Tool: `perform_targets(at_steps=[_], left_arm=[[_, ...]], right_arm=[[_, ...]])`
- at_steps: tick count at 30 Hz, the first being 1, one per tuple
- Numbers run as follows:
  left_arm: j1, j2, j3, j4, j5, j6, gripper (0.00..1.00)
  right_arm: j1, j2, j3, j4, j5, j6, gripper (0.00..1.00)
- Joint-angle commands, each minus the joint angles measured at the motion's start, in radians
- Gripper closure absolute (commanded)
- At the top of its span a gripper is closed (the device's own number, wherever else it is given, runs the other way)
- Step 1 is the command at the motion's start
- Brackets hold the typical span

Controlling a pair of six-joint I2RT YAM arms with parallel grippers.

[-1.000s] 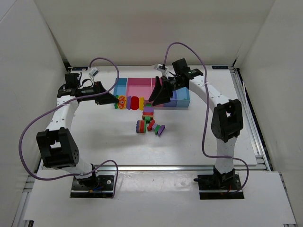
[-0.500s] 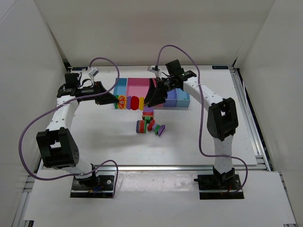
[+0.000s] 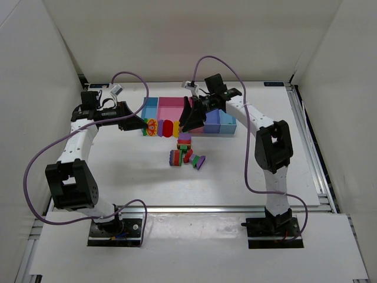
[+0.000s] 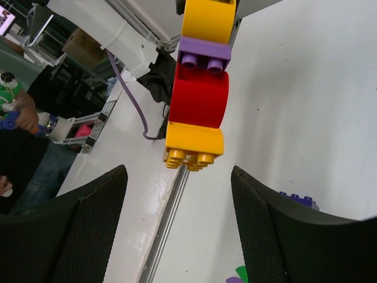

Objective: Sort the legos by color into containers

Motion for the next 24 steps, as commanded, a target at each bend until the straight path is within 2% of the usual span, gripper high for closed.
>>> perform_targets(at_steps=[1, 11, 14, 16, 17, 19, 20, 24], left_arm=[[-0.005, -0.033, 0.027, 0.010, 0.125, 0.015, 0.86], [-0.013, -0.029, 0.027, 0.007, 0.119, 0.022, 0.86], [-0.014, -0.029, 0.024, 0.007, 0.116, 0.027, 0.86], [-0.014, -0.029, 0.024, 0.007, 0.114, 0.028, 0.86], [-0.014, -0.027, 0.024, 0.008, 0.114, 0.030, 0.86], [-0.013, -0.032, 0.023, 0.007, 0.113, 0.036, 0.86], [-0.011, -0.035, 0.023, 0.007, 0.110, 0.036, 0.86], [-0.013, -0.039, 0.021, 0.007, 0.096, 0.045, 0.86]], right_arm=[[0.015, 0.013, 0.057, 0.058, -0.075, 0.043, 0.25], [0.064, 0.027, 0.072, 0.130, -0.069, 0.112, 0.27], [0.076, 0.031, 0.075, 0.147, -0.066, 0.135, 0.31], [0.079, 0.036, 0.074, 0.165, -0.063, 0.158, 0.37], [0.079, 0.036, 0.072, 0.165, -0.060, 0.169, 0.46], [0.079, 0.036, 0.063, 0.178, -0.037, 0.193, 0.54], [0.079, 0.036, 0.058, 0.181, -0.035, 0.195, 0.63], [0.079, 0.033, 0.038, 0.178, -0.028, 0.195, 0.79]])
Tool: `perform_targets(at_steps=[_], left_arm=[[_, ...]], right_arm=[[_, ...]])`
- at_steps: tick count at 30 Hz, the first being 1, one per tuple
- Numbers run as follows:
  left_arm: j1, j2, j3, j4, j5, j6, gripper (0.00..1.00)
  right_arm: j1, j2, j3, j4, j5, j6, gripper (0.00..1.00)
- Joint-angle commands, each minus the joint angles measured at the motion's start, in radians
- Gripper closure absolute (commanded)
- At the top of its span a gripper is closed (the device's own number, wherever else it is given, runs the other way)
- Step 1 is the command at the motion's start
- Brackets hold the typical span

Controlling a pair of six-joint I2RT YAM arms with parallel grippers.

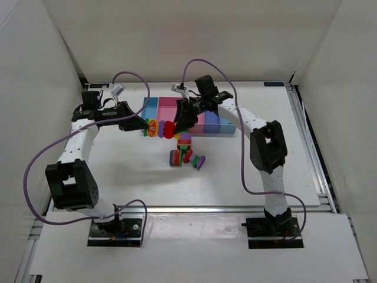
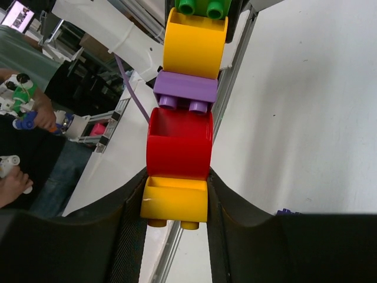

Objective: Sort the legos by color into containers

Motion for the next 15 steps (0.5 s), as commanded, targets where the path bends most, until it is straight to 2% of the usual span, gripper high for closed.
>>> perform_targets(at_steps=[1, 9, 15], left_arm=[[-0.004, -0.041, 0.019, 0.007, 0.067, 0.027, 0.86], [0.022, -0.056, 0.015, 0.007, 0.040, 0.041, 0.86], [0.070, -0.076, 0.006, 0.009, 0.017, 0.044, 0.86]], right_arm=[[0.007, -0.012, 0.003, 0.039, -0.033, 0.012, 0.81], [-0.017, -0.028, -0.029, -0.037, -0.019, -0.052, 0.96], [-0.054, -0.070, -0.076, -0.128, -0.014, -0.143, 0.98]])
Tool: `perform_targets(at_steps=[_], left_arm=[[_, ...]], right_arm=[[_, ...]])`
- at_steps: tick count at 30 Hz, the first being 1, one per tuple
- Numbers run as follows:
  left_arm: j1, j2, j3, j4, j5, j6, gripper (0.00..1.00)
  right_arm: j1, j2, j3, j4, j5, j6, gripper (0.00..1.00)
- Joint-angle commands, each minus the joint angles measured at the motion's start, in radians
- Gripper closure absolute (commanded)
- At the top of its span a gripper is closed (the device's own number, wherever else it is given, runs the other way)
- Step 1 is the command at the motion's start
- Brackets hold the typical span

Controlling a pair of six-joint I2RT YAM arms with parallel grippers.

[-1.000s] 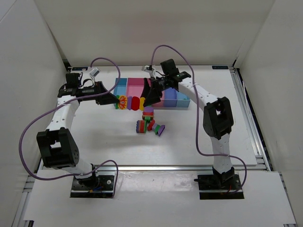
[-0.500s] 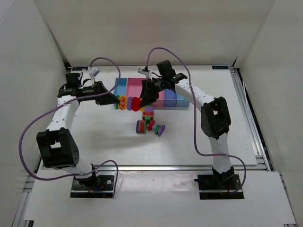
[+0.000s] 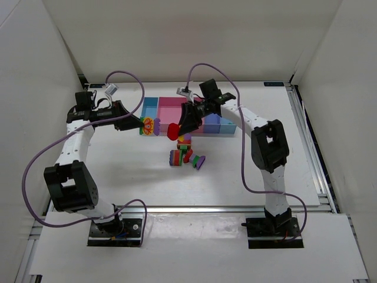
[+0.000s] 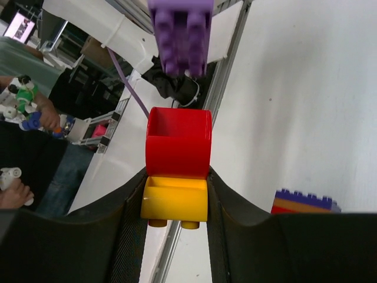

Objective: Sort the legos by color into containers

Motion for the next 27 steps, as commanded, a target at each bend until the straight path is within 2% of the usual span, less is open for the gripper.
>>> perform_targets(at_steps=[1, 4, 11, 12, 17, 18, 20, 23, 24, 27], left_arm=[[0.030, -0.067, 0.000, 0.014, 0.005, 0.027, 0.87], [0.044, -0.090, -0.027, 0.016, -0.017, 0.035, 0.87], [0.041, -0.083, -0.065, -0.058, -0.247, 0.005, 0.89], [0.038, -0.084, -0.073, -0.088, -0.356, -0.004, 0.90], [-0.004, -0.126, -0.148, -0.137, -0.615, -0.004, 0.90], [-0.016, -0.136, -0.161, -0.141, -0.719, -0.007, 0.90], [-0.028, -0.161, -0.206, -0.139, -0.774, -0.019, 0.90], [-0.077, -0.153, -0.240, -0.138, -0.970, -0.059, 0.90], [-0.084, -0.146, -0.238, -0.139, -0.971, -0.074, 0.90], [-0.130, -0.106, -0.224, -0.139, -1.088, -0.114, 0.90]], right_arm=[[-0.030, -0.074, -0.033, -0.078, -0.014, -0.076, 0.99], [-0.042, -0.106, -0.065, -0.124, 0.005, -0.128, 1.00], [-0.070, -0.178, -0.091, -0.243, 0.120, -0.283, 1.00], [-0.073, -0.189, -0.091, -0.247, 0.141, -0.286, 1.00], [-0.081, -0.256, -0.085, -0.230, 0.270, -0.319, 1.00], [-0.079, -0.266, -0.085, -0.223, 0.290, -0.313, 1.00], [-0.079, -0.287, -0.082, -0.201, 0.345, -0.308, 1.00], [-0.079, -0.303, -0.077, -0.180, 0.417, -0.286, 1.00], [-0.079, -0.306, -0.079, -0.177, 0.434, -0.283, 1.00], [-0.076, -0.312, -0.079, -0.180, 0.469, -0.282, 1.00]])
